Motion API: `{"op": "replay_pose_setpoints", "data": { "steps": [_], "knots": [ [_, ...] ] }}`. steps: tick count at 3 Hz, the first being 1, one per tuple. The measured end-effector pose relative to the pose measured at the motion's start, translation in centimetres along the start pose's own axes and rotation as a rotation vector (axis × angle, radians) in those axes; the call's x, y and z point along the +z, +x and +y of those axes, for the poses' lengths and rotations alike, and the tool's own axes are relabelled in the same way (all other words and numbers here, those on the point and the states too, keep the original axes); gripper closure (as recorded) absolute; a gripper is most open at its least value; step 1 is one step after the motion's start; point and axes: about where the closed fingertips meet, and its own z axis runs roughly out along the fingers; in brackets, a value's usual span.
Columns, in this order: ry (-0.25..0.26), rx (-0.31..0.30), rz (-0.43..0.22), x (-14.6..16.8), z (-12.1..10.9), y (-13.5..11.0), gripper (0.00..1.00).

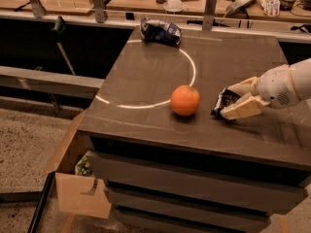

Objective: Move rxbar chocolate near orange

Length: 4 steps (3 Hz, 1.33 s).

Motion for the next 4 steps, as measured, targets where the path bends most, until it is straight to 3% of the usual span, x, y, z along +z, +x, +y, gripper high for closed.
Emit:
{"op": "replay_pose_setpoints", "data": {
  "steps": [2,3,4],
  "knots": [
    [-0.019,0.018,0.006,1.0,1.5,0.3,0.38],
    [-0.02,0.022,-0.007,1.1,2.2,-0.2,0.07],
    [0.017,0.04,-0.024,0.4,1.7,-0.3,0.0]
  ]
}}
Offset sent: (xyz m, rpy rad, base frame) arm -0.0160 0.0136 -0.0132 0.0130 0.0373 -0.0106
